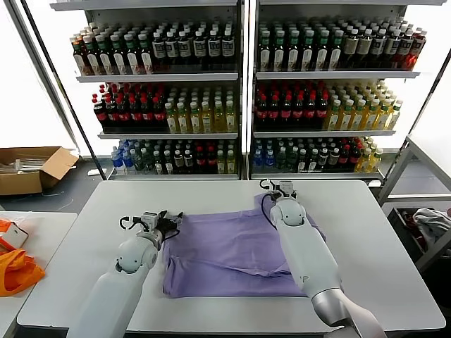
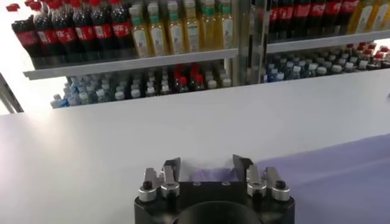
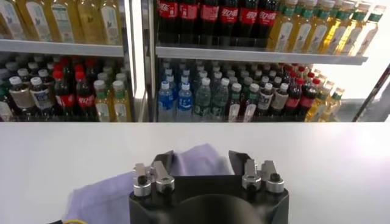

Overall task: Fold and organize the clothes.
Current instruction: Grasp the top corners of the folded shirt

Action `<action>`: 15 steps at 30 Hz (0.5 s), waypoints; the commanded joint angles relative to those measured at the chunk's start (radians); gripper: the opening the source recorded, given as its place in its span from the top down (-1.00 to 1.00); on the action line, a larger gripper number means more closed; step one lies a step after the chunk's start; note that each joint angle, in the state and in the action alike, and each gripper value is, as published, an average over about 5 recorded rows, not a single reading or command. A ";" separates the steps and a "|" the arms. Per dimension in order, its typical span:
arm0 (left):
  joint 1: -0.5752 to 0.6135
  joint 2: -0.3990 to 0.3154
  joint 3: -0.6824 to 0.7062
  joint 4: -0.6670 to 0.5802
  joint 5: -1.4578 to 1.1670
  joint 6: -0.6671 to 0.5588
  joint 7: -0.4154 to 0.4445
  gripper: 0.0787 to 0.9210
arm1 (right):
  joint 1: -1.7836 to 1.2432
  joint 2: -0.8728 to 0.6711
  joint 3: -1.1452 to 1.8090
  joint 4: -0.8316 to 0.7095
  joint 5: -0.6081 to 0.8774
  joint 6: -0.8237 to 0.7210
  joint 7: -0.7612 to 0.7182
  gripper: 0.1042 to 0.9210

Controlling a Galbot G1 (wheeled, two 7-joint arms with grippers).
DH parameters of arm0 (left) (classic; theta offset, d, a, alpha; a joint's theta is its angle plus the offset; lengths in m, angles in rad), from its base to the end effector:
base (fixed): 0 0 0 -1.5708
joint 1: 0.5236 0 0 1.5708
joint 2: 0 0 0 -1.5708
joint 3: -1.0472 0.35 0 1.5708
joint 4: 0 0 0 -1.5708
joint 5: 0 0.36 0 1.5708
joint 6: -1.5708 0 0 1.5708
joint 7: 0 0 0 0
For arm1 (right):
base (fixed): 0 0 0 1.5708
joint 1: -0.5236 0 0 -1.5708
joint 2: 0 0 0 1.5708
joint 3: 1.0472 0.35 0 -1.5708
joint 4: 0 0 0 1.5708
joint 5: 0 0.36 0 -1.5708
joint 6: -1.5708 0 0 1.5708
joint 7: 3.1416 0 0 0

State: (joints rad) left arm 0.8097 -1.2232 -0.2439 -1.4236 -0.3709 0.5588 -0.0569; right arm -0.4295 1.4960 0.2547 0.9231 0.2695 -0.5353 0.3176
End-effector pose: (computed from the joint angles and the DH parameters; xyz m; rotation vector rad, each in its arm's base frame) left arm 0.4296 0.0448 -0.3201 -0.1874 -2.5802 -0.1269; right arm 0.5565 0.0337 -0.3055 -0.1743 -2.5441 0.1181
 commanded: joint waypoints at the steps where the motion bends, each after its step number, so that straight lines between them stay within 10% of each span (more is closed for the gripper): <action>1: 0.078 -0.004 -0.009 -0.059 0.003 0.016 0.017 0.11 | -0.021 -0.003 0.001 0.019 0.003 -0.011 0.002 0.16; 15: 0.098 -0.022 -0.033 -0.076 0.008 -0.038 -0.003 0.96 | -0.049 0.010 0.008 0.057 0.014 -0.006 0.008 0.99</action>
State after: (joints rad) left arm 0.8836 -1.2407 -0.2733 -1.4789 -0.3630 0.5519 -0.0488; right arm -0.4706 1.5051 0.2624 0.9673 0.2776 -0.5406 0.3253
